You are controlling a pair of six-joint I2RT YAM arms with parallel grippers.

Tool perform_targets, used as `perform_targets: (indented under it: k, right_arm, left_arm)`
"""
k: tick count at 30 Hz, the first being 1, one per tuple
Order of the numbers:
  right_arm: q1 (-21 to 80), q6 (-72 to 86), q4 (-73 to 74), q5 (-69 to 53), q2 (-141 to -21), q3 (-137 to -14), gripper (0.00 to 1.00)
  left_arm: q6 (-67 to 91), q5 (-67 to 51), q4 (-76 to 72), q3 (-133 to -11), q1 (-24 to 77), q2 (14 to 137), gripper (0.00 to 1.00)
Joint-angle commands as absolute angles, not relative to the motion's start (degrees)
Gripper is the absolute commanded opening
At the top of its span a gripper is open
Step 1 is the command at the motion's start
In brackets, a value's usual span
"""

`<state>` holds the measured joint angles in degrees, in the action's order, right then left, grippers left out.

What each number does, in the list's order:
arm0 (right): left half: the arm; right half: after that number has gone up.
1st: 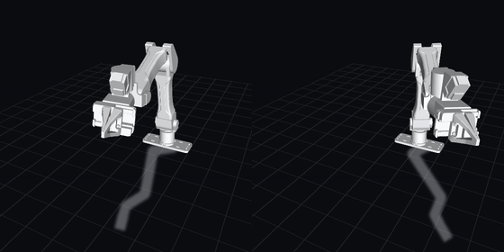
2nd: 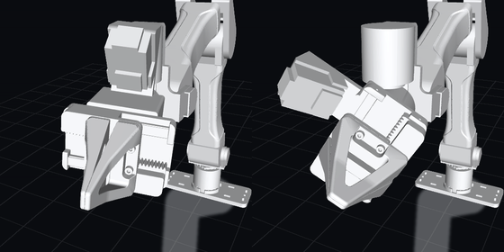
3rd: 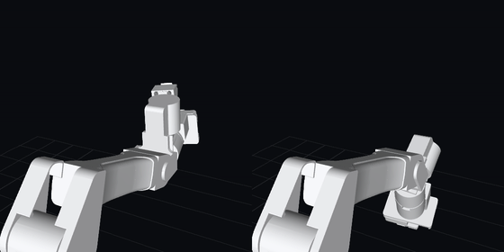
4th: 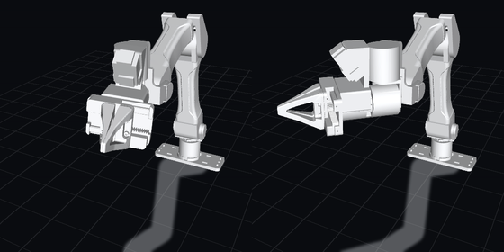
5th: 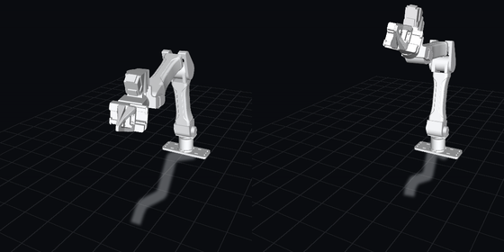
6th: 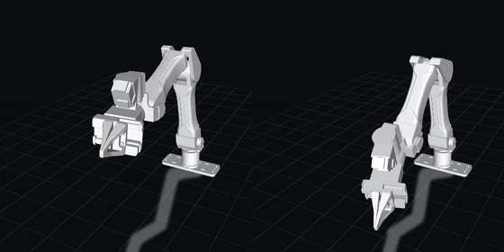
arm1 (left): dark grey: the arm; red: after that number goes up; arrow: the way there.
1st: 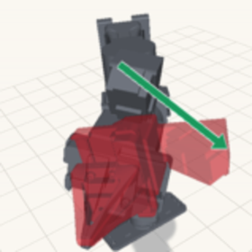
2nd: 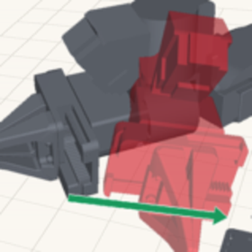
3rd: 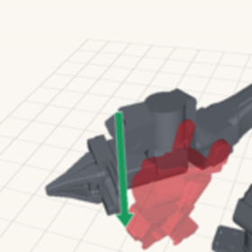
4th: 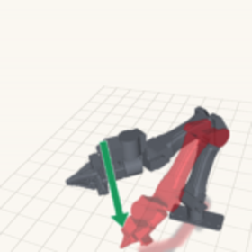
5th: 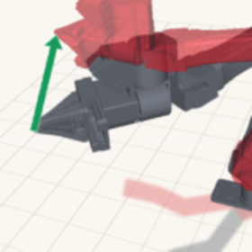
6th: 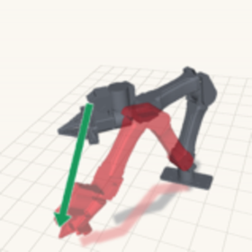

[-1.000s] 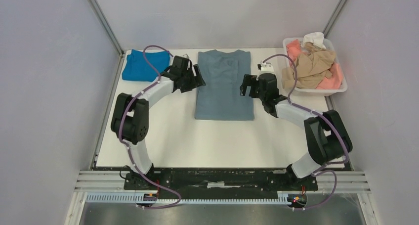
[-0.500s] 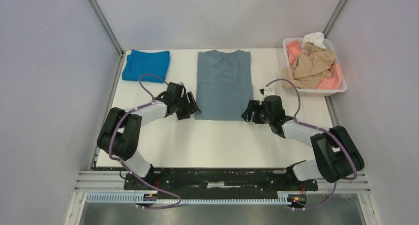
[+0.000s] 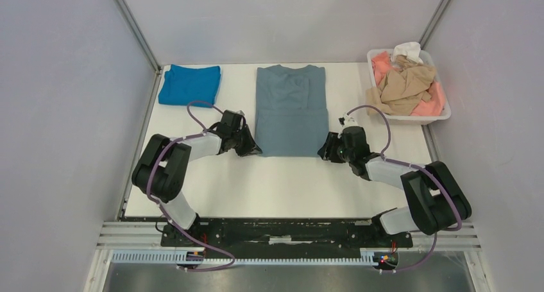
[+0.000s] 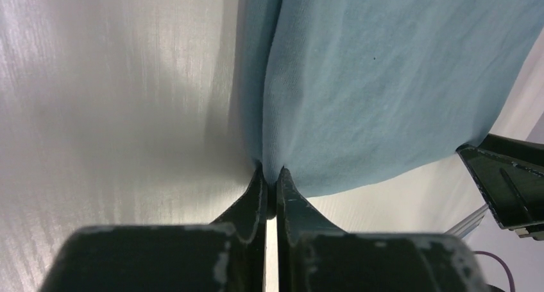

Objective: Fold and stack the t-shirts
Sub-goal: Grab one side of the 2/3 rectangular tshirt with both arms

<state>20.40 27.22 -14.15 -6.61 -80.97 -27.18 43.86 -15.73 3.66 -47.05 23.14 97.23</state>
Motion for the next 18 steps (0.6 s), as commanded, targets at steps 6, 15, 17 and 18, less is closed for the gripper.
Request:
perform_targets:
  k: [6, 15, 17, 18]
  right_arm:
    - [20.39, 24.87, -23.40, -5.53, -81.73, -22.36, 0.00]
    - [26.61, 29.70, -12.96, -4.59, -58.45, -6.11, 0.00]
    - [32.14, 31.59, -5.31, -2.98, -48.83, -3.50, 0.00]
    - [34.36, 33.02, -1.31, -3.17, -43.69, -2.65, 0.00]
  left_arm:
    - [42.28, -12.67, 5.74, -46.56, 23.63, 98.68, 0.02]
    - [49.00, -7.89, 7.27, -29.53, 30.91, 78.56, 0.02]
    - [51.56, -4.57, 10.63, -25.15, 34.70, 71.35, 0.02]
    - [52.70, -3.96, 11.65, -22.97, 36.78, 67.01, 0.02]
